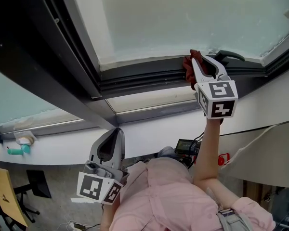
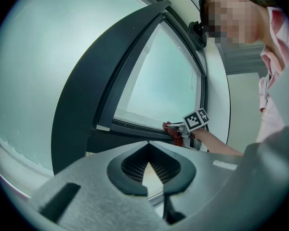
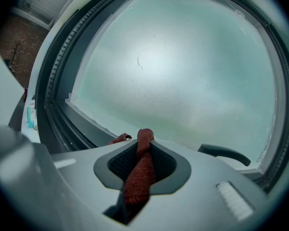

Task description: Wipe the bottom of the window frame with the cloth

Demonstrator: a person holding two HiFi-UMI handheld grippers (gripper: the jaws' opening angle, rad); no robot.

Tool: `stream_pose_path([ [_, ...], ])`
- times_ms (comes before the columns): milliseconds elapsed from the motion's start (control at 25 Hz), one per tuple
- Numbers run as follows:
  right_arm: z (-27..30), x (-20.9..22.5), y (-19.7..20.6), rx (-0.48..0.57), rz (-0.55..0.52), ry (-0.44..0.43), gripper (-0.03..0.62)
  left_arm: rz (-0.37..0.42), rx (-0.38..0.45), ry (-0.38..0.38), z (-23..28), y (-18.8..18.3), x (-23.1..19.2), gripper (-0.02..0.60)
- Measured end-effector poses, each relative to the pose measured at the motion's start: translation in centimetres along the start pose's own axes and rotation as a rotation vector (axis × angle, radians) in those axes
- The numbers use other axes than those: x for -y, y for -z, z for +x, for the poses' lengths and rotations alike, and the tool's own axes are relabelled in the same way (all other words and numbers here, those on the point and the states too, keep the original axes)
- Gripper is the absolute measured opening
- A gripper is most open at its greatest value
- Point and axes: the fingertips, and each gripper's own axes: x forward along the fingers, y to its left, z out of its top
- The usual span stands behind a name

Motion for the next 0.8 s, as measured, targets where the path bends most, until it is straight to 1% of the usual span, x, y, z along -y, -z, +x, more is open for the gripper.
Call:
stream_pose_path([
  [160,-0.5,-0.6,-0.8,0.036,-0.038,0.048,0.074,-0.003,0.004,0.001,-0.6,0.0,0.4,-0.003],
  [240,-1.3,-1.7,-1.8,0.079,-0.032,0.031,0.072,-0.003,0.000,0.000,-1.0,0.0,0.6,-0.003],
  [360,-2.7,-5.8,-4.7,0.177,-0.027,-0.056,0.072,-0.002,-0.009,-0.004,-1.7,0.0,0.6,-0.003],
  [520,-3.5,-13.9,-7.9,0.258,-0.076,-0.227,0.072,0.004,-0.012,-0.020,-3.2,-0.3,0.0,-0.003],
  [640,-3.5,-19.7,-8.8,0.271,-0.137,-0.342,0.072,0.003,-0.010,-0.044,-4.6,-0.4,-0.5,-0.003],
  [800,-3.1,-24.5,-9.5,0.264,-0.221,-0.407,0.072,-0.005,-0.006,-0.083,-6.7,-0.2,-1.2,-0.003],
])
